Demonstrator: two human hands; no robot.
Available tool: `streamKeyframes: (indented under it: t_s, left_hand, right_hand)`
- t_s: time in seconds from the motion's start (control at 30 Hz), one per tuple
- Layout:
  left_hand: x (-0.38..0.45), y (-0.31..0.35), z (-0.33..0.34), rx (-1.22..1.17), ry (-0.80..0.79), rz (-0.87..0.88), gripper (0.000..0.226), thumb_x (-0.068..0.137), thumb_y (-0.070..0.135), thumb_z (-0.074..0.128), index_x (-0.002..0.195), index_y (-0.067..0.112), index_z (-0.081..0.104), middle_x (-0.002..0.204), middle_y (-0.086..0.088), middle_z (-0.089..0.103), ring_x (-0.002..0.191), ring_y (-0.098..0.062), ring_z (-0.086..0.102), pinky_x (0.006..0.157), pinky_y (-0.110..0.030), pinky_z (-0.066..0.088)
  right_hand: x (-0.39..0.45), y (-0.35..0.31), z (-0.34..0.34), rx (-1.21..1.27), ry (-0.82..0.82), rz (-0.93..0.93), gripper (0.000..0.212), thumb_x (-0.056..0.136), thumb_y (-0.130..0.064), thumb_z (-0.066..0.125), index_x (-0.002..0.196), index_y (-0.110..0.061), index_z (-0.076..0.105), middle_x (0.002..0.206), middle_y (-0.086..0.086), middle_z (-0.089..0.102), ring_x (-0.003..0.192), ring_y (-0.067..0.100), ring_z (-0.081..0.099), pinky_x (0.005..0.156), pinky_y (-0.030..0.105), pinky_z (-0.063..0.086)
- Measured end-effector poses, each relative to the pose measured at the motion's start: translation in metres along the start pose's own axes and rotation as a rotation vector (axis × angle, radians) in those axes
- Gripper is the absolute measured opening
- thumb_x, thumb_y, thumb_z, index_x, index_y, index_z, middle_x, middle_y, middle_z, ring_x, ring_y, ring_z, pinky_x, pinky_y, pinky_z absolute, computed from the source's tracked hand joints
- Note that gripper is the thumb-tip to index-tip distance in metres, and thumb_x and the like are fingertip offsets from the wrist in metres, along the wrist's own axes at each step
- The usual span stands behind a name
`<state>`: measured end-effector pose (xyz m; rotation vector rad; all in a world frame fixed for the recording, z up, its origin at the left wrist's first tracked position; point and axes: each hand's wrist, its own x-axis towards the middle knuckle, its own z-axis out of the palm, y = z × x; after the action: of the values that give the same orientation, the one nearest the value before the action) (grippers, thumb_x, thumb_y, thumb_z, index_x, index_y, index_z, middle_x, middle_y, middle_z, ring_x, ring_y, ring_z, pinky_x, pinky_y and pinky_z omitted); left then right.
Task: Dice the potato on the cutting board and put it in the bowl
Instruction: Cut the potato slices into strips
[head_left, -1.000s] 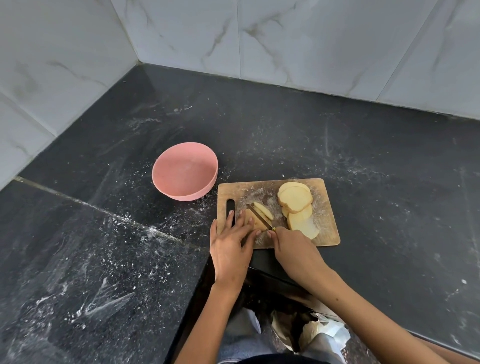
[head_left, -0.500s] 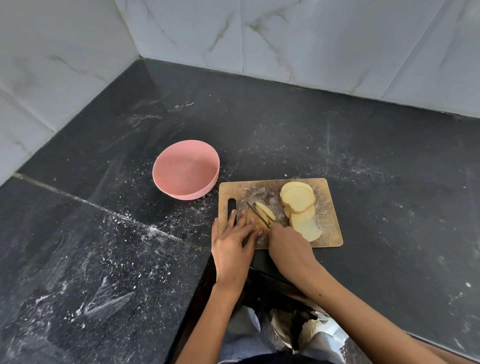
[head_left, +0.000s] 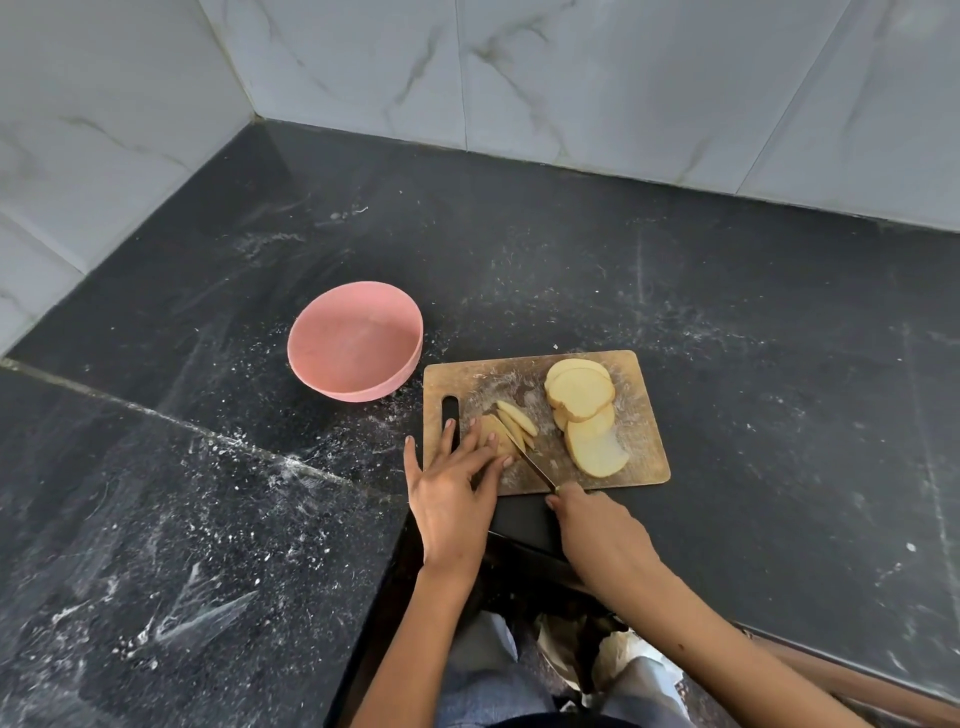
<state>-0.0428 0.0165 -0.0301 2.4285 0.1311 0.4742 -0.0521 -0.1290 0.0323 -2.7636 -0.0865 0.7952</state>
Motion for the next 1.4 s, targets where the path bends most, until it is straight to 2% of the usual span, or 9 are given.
streamKeyframes:
  t_s: [0.23, 0.33, 0.4, 0.5, 0.67, 0.83, 1.03, 1.17, 1.4]
  left_hand:
    - [-0.001, 0.000, -0.001, 0.003, -0.010, -0.005, 0.019, 0.079, 0.029, 0.078, 0.098, 0.027, 0.076, 0.120, 0.002, 0.067, 0.129, -0.018, 0.051, 0.119, -0.041, 0.009]
    - [-0.002, -0.002, 0.000, 0.035, -0.011, 0.020, 0.019, 0.081, 0.030, 0.076, 0.100, 0.028, 0.075, 0.123, 0.002, 0.065, 0.131, -0.018, 0.048, 0.118, -0.043, 0.010]
    - [-0.003, -0.001, 0.000, 0.045, -0.004, 0.039, 0.020, 0.081, 0.029, 0.076, 0.101, 0.028, 0.075, 0.123, 0.002, 0.065, 0.131, -0.017, 0.046, 0.118, -0.038, 0.007]
    - [-0.003, -0.001, -0.001, 0.068, 0.001, 0.065, 0.020, 0.080, 0.027, 0.077, 0.100, 0.027, 0.076, 0.121, 0.001, 0.066, 0.130, -0.018, 0.046, 0.117, -0.036, 0.005]
    - [0.000, -0.001, -0.001, 0.074, 0.001, 0.059, 0.022, 0.076, 0.027, 0.081, 0.098, 0.026, 0.076, 0.116, 0.000, 0.069, 0.127, -0.022, 0.052, 0.115, -0.037, 0.009]
    - [0.001, -0.003, -0.002, 0.045, 0.009, 0.051, 0.023, 0.077, 0.027, 0.080, 0.099, 0.026, 0.076, 0.117, 0.001, 0.068, 0.129, -0.014, 0.045, 0.116, -0.037, 0.008]
    - [0.002, -0.003, -0.002, 0.034, 0.015, 0.067, 0.026, 0.074, 0.027, 0.082, 0.099, 0.023, 0.076, 0.114, 0.000, 0.070, 0.127, -0.016, 0.048, 0.115, -0.038, 0.010]
    - [0.002, -0.004, -0.002, 0.043, 0.007, 0.065, 0.023, 0.077, 0.029, 0.079, 0.099, 0.024, 0.076, 0.115, 0.000, 0.070, 0.126, -0.022, 0.052, 0.115, -0.037, 0.010]
    - [0.002, -0.002, -0.003, 0.023, -0.005, 0.052, 0.025, 0.078, 0.036, 0.069, 0.099, 0.025, 0.076, 0.115, 0.001, 0.069, 0.126, -0.023, 0.053, 0.114, -0.037, 0.011]
  right_hand:
    - [-0.026, 0.016, 0.006, 0.022, -0.015, 0.010, 0.027, 0.104, -0.038, 0.020, 0.092, -0.017, 0.031, 0.098, 0.010, 0.059, 0.098, 0.033, 0.059, 0.069, 0.035, 0.036]
    - [-0.033, 0.021, -0.001, 0.068, 0.059, -0.018, 0.031, 0.103, -0.041, 0.020, 0.086, -0.018, 0.032, 0.075, 0.000, 0.045, 0.083, 0.030, 0.056, 0.065, 0.033, 0.037]
    - [-0.030, 0.020, -0.007, 0.109, 0.109, -0.033, 0.033, 0.103, -0.042, 0.022, 0.084, -0.018, 0.035, 0.071, -0.002, 0.041, 0.074, 0.026, 0.050, 0.065, 0.035, 0.039]
    - [-0.015, 0.011, -0.011, 0.153, 0.145, -0.052, 0.035, 0.102, -0.042, 0.025, 0.083, -0.017, 0.040, 0.077, 0.001, 0.049, 0.079, 0.028, 0.054, 0.067, 0.036, 0.040]
    - [0.002, 0.004, -0.004, 0.138, 0.089, -0.059, 0.035, 0.102, -0.041, 0.027, 0.085, -0.017, 0.045, 0.091, 0.007, 0.059, 0.091, 0.031, 0.058, 0.073, 0.037, 0.043]
    - [0.006, 0.008, -0.006, 0.186, 0.107, -0.061, 0.036, 0.102, -0.041, 0.027, 0.079, -0.018, 0.042, 0.075, 0.000, 0.049, 0.079, 0.027, 0.051, 0.067, 0.035, 0.038]
    - [0.011, -0.010, -0.009, 0.162, 0.159, -0.109, 0.033, 0.103, -0.040, 0.027, 0.087, -0.017, 0.045, 0.091, 0.009, 0.062, 0.088, 0.030, 0.059, 0.064, 0.032, 0.037]
    - [0.014, -0.014, -0.008, 0.132, 0.174, -0.110, 0.037, 0.103, -0.037, 0.026, 0.099, -0.011, 0.052, 0.096, 0.012, 0.064, 0.089, 0.031, 0.060, 0.063, 0.032, 0.036]
    - [0.019, -0.018, -0.007, 0.114, 0.184, -0.107, 0.038, 0.103, -0.036, 0.026, 0.103, -0.009, 0.053, 0.101, 0.013, 0.064, 0.094, 0.032, 0.060, 0.066, 0.033, 0.038]
